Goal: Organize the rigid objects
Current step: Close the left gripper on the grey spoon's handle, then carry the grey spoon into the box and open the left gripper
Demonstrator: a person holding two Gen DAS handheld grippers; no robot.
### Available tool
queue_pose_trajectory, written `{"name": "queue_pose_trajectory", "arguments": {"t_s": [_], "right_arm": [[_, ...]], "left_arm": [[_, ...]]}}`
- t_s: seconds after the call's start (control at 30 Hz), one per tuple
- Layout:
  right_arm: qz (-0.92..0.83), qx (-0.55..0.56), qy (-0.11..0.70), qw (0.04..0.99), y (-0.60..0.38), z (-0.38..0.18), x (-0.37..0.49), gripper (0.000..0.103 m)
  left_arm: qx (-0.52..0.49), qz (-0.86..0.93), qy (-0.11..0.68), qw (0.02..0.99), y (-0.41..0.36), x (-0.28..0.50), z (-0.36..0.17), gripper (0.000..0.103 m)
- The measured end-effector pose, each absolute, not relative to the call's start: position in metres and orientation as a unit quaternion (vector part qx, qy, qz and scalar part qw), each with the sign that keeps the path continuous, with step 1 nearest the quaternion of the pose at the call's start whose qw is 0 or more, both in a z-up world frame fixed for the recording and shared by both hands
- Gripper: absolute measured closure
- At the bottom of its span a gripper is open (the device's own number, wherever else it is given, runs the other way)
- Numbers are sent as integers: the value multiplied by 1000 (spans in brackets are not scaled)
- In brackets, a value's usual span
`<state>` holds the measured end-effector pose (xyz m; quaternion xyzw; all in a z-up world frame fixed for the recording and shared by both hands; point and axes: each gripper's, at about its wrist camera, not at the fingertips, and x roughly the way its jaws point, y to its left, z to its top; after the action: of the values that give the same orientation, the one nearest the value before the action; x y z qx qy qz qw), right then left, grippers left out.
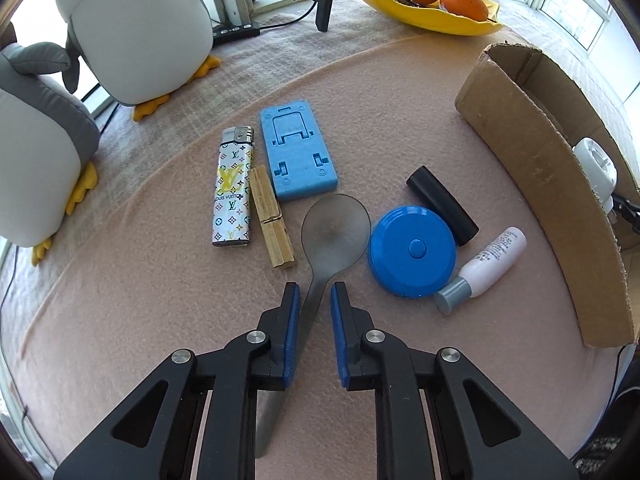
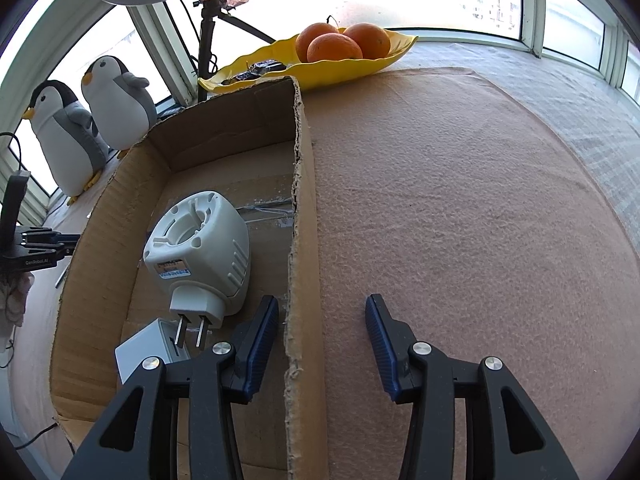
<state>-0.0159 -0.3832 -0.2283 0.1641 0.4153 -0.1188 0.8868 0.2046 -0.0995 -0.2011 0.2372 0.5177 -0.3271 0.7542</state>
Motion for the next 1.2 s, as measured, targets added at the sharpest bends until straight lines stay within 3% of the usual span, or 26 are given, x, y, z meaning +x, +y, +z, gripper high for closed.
{"name": "queue_pose_trajectory", "arguments": {"t_s": [0.73,1.2], "right_arm": [[-117,167,412,888,-382,-228,-17,58],[-118,171,408,889,-380,-226,-17,58]], "left_arm": [[143,-299,525,784,-78,187,-187,97],[159,-360,482,783,-128,155,-132,97]]}}
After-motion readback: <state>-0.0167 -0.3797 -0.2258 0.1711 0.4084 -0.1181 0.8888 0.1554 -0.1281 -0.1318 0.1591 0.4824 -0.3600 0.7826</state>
